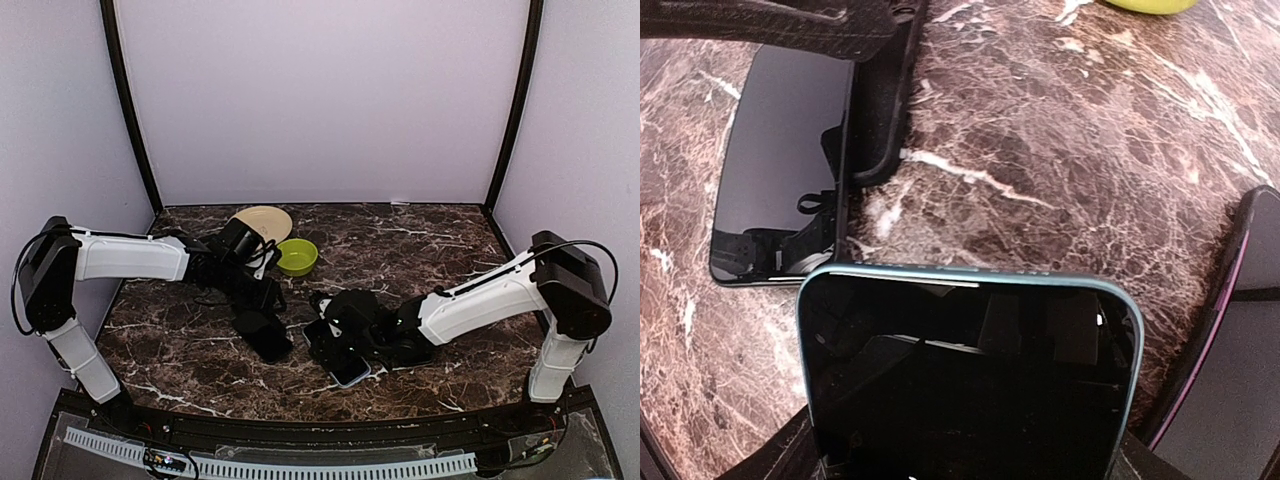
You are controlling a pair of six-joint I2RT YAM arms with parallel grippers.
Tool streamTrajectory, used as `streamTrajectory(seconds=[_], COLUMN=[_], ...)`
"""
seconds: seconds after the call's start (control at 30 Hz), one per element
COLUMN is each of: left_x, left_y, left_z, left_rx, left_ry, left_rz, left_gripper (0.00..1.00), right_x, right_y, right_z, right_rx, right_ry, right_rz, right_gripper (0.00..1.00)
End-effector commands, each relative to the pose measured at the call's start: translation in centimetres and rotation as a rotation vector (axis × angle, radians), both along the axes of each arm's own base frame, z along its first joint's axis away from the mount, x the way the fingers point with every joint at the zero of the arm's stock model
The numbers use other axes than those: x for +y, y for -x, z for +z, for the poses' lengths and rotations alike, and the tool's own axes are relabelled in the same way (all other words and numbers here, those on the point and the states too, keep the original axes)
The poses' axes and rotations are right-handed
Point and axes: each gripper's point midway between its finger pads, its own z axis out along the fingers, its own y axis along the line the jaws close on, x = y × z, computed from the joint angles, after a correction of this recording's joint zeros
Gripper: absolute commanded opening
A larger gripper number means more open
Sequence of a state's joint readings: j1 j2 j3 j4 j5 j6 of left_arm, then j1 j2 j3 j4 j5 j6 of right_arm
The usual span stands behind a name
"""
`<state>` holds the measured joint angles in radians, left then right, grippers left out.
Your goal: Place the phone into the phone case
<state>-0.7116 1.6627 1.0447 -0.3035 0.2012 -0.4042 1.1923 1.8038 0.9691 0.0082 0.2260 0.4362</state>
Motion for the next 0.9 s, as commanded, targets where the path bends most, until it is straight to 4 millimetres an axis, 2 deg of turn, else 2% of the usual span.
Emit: streamTrajectory(seconds=[0.0, 0.27, 0.33, 0.5, 0.6, 0.73, 0.8, 0.87], left_x=[-0.2, 0.0, -0.1, -0.1, -0.1, 0.0, -0.1, 0.0], left_y=[0.1, 0.0, 0.0, 0.0, 0.0, -0.1, -0.1, -0.2], left_z=[1.2, 1.1, 1.2, 1.2, 1.1, 1.2, 1.2, 1.3], left_rx=[-0.024, -0.031, -0.032, -0.033, -0.034, -0.039, -0.037, -0.037], left_ry=[0.021, 0.014, 0.015, 0.017, 0.012, 0.008, 0.008, 0.005], left_rz=[-0.008, -0.005, -0.005, -0.009, -0.011, -0.009, -0.011, -0.012], left_gripper=[0.43, 0.44, 0.44, 0.44, 0.44, 0.44, 0.43, 0.44], right_x=[0.6, 0.4, -0.3, -1.1, -2.1, -1.7, -1.4, -0.9], right_y=[-1.6, -1.8, -1.9, -1.8, -1.6, -1.1, -1.2, -1.1], right_z=[1.0, -1.0, -1.5, -0.8, -1.1, -1.7, -1.6, -1.3], right_rx=[-0.049, -0.008, -0.006, -0.039, -0.027, 0.012, 0.012, 0.017], right_ry=[-0.027, 0.002, 0.031, 0.048, 0.058, 0.043, 0.042, 0.031], right_rz=[-0.087, -0.13, -0.142, -0.101, -0.107, -0.091, -0.086, -0.077], right_gripper=[0.21, 0.21, 0.21, 0.23, 0.23, 0.23, 0.26, 0.37])
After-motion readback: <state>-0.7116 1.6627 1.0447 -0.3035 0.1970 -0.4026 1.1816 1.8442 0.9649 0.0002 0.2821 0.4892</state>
